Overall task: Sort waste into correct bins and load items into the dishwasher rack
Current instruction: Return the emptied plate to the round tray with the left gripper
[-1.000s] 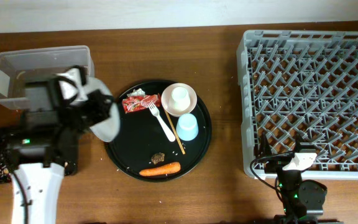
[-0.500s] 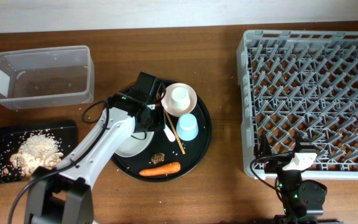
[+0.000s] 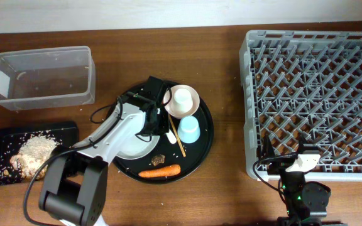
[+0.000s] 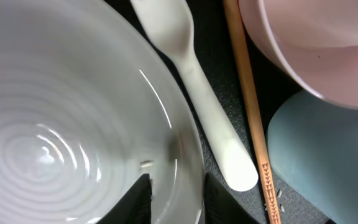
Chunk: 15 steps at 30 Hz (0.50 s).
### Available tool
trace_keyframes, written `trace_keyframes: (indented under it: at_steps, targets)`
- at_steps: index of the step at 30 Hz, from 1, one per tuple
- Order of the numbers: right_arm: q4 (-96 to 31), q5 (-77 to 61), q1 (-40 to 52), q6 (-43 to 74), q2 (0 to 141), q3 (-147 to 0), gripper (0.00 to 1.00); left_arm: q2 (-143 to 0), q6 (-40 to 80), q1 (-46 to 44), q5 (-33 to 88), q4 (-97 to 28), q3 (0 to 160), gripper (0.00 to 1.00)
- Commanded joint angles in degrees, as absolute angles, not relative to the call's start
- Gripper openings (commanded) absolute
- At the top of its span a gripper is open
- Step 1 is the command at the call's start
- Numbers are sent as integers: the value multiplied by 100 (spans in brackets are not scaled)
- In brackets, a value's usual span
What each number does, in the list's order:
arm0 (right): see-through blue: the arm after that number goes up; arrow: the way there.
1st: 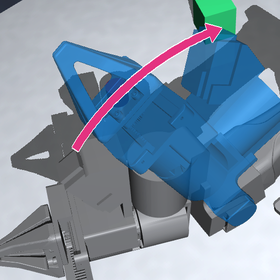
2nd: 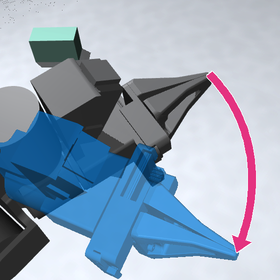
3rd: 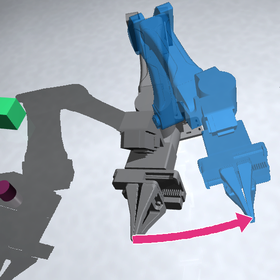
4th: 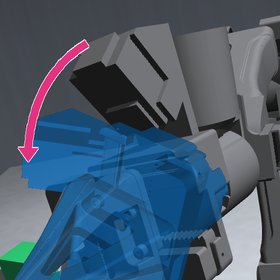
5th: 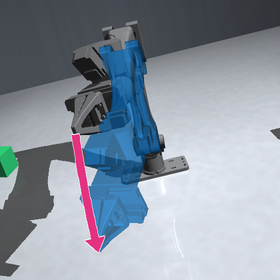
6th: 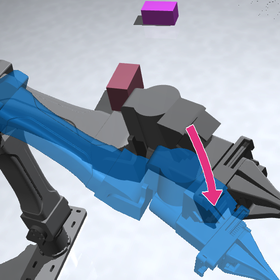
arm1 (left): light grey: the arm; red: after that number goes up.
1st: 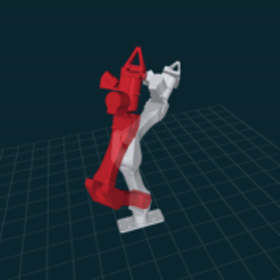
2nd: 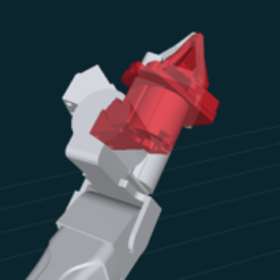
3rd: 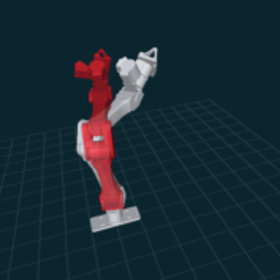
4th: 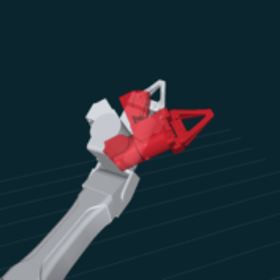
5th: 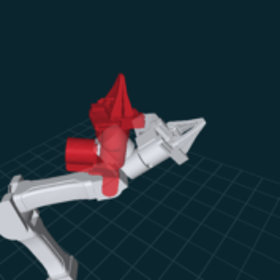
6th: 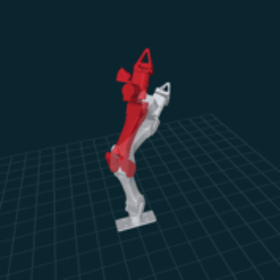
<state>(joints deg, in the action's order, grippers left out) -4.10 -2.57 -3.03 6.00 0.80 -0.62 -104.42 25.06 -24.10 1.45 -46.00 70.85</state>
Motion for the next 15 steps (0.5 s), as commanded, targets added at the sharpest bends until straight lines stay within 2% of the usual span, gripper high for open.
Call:
trace_keyframes:
  at_steps: [1, 9, 10, 15]
  targets:
    - [-434, -233, -331, 600, 36, -32, 98, -10466, 2495, -2401, 64, -4751, 7164, 27]
    - [-434, -233, -331, 600, 36, -32, 99, -10466, 2386, -2401, 60, -5909, 8300, 29]
    - [-434, -233, -331, 600, 36, -32, 99, -10466, 2386, -2401, 62, -5986, 8379, 31]
    - [-434, -233, -331, 600, 36, -32, 99, -10409, 2217, -2401, 62, -6267, 8447, 31]
